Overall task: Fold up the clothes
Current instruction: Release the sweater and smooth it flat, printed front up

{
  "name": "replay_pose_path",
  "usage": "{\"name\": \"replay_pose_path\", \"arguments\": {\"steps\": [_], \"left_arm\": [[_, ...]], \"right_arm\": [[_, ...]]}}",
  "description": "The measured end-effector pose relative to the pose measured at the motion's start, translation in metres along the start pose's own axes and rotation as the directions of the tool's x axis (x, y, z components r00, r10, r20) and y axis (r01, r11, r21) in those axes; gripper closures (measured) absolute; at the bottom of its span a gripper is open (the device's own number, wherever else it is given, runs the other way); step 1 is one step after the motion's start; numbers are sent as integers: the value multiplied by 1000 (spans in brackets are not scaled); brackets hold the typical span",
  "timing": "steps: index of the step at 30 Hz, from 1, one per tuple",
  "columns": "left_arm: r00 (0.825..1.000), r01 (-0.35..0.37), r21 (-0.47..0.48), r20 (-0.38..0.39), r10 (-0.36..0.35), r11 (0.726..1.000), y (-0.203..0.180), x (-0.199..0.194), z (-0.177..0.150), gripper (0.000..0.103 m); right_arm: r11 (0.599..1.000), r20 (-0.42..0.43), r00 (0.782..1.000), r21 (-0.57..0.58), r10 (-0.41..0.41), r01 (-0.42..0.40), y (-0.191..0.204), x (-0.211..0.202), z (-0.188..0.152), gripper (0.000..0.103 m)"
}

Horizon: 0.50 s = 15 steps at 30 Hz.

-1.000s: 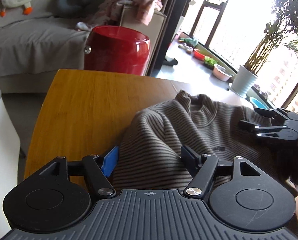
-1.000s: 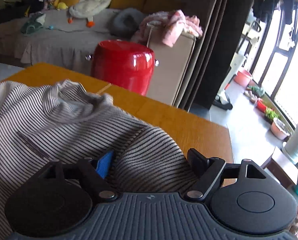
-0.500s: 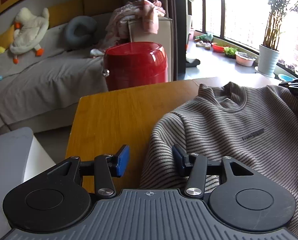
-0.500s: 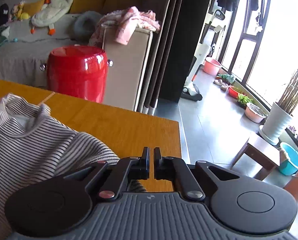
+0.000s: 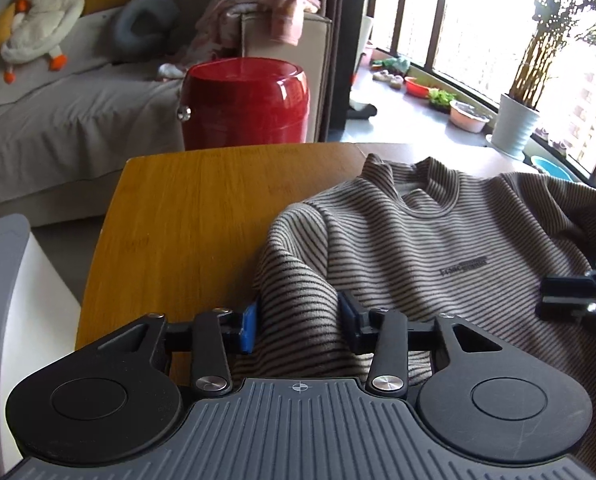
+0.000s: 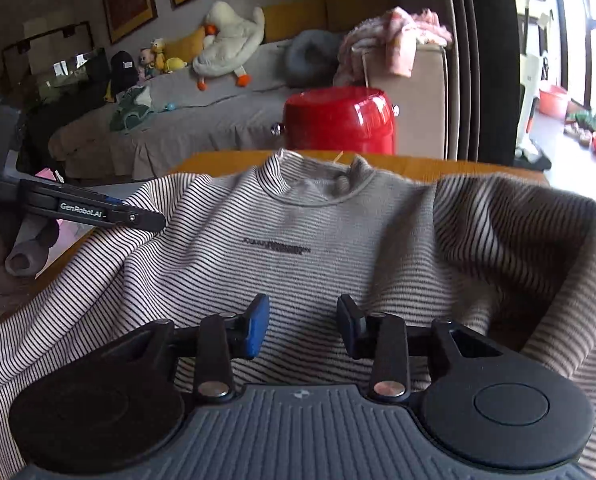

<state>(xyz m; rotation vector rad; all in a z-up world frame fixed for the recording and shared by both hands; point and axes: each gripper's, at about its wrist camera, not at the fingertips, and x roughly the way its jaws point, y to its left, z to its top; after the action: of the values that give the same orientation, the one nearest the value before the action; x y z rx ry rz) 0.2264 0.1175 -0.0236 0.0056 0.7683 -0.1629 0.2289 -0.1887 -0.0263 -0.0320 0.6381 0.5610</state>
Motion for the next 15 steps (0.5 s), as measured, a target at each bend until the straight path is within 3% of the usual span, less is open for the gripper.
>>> {"name": "replay_pose_path", "arguments": {"steps": [4, 8, 11, 15], "left_arm": [[998, -44, 22, 34, 43, 999, -1, -7, 7, 73], [984, -144, -21, 106, 145, 989, 12, -13, 20, 96], [970, -202, -67, 124, 209, 977, 27, -13, 30, 96], [983, -107, -103, 138, 121, 989, 32, -28, 32, 88]], "right_arm": [[1000, -29, 1000, -18, -8, 7, 3, 4, 1, 50], [1000, -33, 999, -29, -10, 9, 5, 3, -3, 48], [1000, -35, 999, -10, 4, -5, 1, 2, -2, 47], [1000, -20, 1000, -21, -19, 18, -7, 0, 13, 50]]}}
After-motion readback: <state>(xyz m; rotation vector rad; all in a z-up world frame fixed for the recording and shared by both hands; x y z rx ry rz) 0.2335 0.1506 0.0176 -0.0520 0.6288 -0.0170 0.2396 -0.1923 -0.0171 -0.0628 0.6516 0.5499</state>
